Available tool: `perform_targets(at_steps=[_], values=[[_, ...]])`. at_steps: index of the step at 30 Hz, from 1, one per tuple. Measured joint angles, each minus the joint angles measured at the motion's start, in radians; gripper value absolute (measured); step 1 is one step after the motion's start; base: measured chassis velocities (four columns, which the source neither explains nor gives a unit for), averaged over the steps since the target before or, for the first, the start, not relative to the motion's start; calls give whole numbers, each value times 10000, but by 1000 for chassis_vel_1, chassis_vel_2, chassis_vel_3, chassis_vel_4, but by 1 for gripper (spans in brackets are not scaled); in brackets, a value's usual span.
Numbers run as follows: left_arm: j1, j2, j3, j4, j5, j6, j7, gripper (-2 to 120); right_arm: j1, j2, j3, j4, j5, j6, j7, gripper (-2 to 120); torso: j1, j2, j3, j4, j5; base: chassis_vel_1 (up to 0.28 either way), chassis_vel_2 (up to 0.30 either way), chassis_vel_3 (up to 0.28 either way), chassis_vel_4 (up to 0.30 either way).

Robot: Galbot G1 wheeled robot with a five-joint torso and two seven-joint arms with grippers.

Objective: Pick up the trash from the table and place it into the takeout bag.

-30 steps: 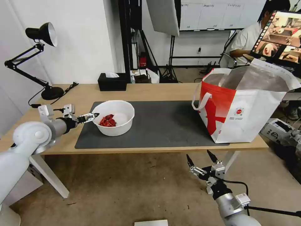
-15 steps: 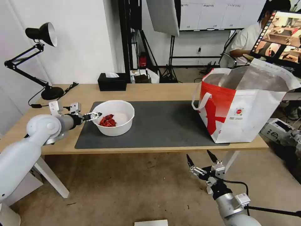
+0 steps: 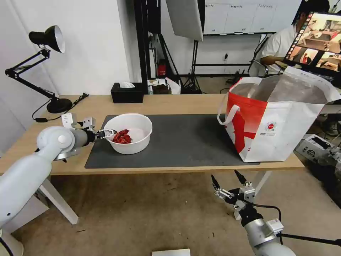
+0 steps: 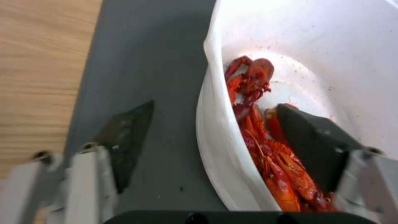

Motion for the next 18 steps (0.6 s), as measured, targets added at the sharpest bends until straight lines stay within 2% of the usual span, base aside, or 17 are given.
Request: perform_targets(at_steps=[2, 4, 6, 8, 10, 11, 14, 15, 18], values=[[-102, -21, 120, 52, -15, -4, -27, 65, 0, -1, 0, 0, 0, 0, 0, 100, 0, 0, 0, 0, 0, 0, 0, 0, 0], [-150, -26, 163, 67, -15, -6, -34, 62, 0, 0, 0, 0, 0, 0, 0, 100, 0, 0, 0, 0, 0, 0, 0, 0, 0], [-237, -33, 238, 73, -17, -7, -35, 50, 0, -1, 0, 0, 0, 0, 0, 100, 0, 0, 0, 0, 0, 0, 0, 0, 0], [-251, -34, 250, 73, -19, -7, -35, 49, 0, 0, 0, 0, 0, 0, 0, 100, 0, 0, 0, 0, 0, 0, 0, 0, 0], [-288, -34, 288, 71, -31, -12, -38, 35, 0, 0, 0, 0, 0, 0, 0, 100, 0, 0, 0, 0, 0, 0, 0, 0, 0], [-288, -34, 288, 71, -31, -12, -38, 35, 0, 0, 0, 0, 0, 0, 0, 100, 0, 0, 0, 0, 0, 0, 0, 0, 0], [-271, -23, 321, 49, -32, -83, -65, 22, 0, 0, 0, 0, 0, 0, 0, 100, 0, 0, 0, 0, 0, 0, 0, 0, 0], [-271, -23, 321, 49, -32, -83, -65, 22, 0, 0, 0, 0, 0, 0, 0, 100, 0, 0, 0, 0, 0, 0, 0, 0, 0], [-143, -25, 308, -17, -33, -276, -78, 7, 1, -1, 0, 0, 0, 0, 0, 100, -1, 2, 0, 0, 1, 0, 0, 0, 0]])
